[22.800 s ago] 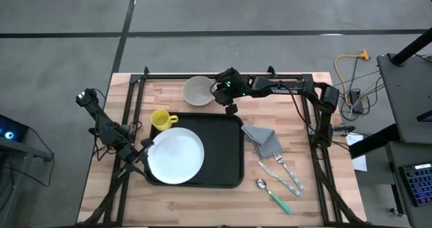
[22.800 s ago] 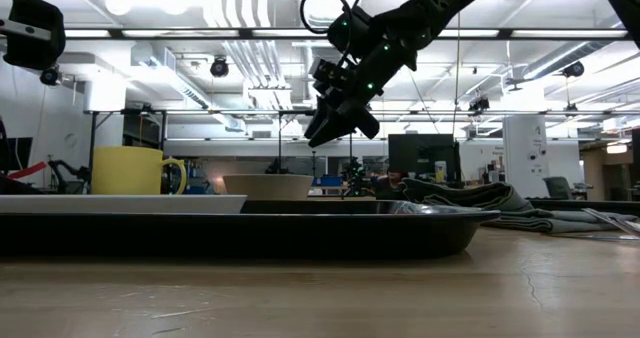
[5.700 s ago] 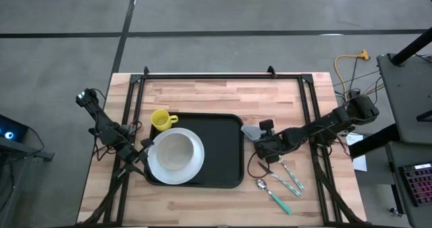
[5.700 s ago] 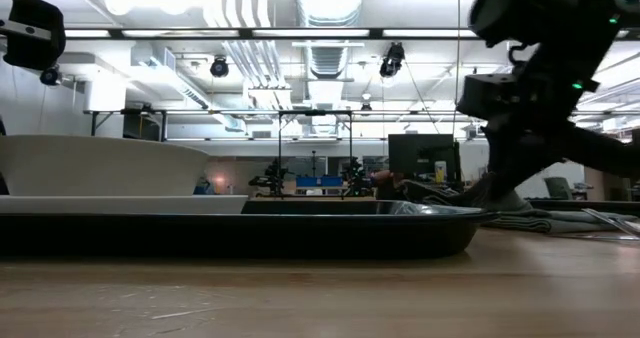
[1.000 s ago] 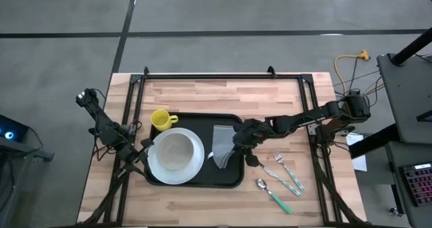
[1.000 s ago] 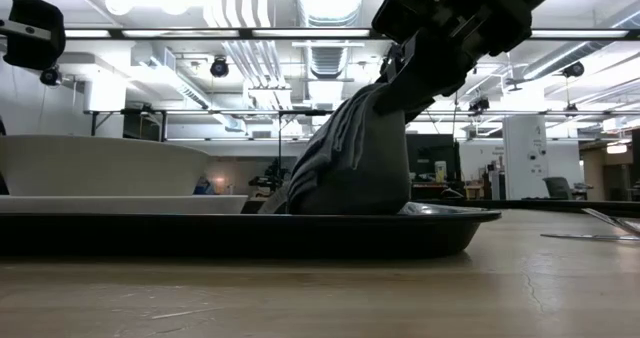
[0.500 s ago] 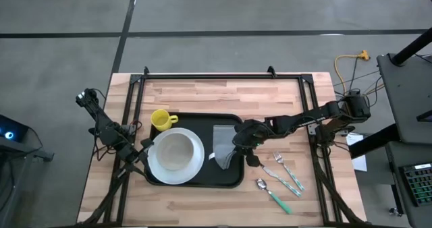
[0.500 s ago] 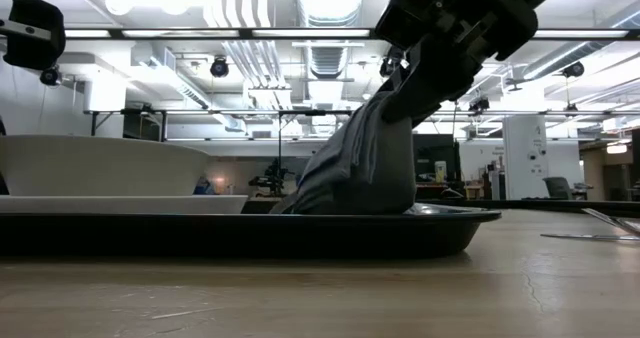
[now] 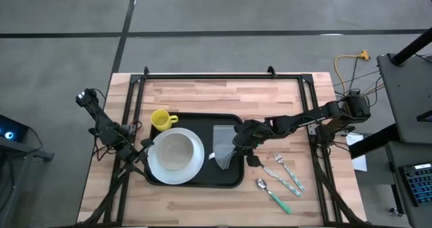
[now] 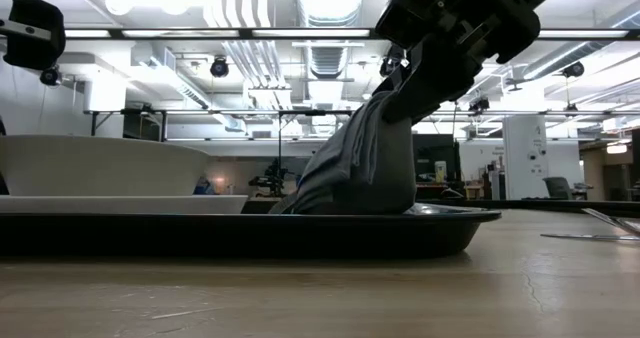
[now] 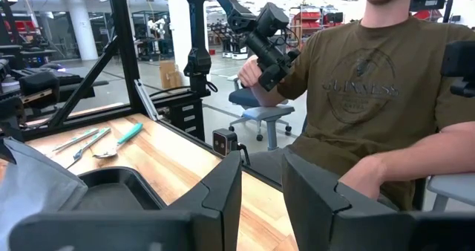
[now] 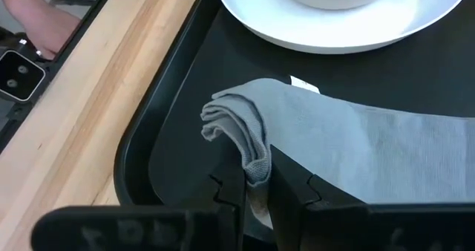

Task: Set up tray
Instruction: Put the gray napkin on the black serving tray to the right of the white plate

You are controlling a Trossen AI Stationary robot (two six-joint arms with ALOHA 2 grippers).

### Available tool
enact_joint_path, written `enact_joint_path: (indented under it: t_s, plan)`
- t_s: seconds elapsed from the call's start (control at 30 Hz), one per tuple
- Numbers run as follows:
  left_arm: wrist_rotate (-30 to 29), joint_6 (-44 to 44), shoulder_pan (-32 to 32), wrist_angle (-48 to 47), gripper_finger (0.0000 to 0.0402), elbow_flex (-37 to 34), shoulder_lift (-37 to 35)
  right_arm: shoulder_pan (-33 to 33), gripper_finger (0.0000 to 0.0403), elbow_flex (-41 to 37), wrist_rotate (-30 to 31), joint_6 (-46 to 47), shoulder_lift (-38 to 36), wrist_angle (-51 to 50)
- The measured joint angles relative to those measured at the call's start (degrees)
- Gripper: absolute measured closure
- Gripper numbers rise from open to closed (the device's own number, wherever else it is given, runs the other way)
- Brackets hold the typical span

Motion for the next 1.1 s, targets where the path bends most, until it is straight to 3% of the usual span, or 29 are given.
enact_joint_path:
  t_s: [0.67,1.1]
  plan:
    - [0.00,0.00,0.00,0.00,0.0322,0.00,0.00,0.14,0.0364,0.00,0.08,-1.10,0.79,0.15]
    - [0.00,0.00,0.01,0.00,0.0322,0.01,0.00,0.17,0.0239,0.20,-0.40,1.49,0.63,-0.76]
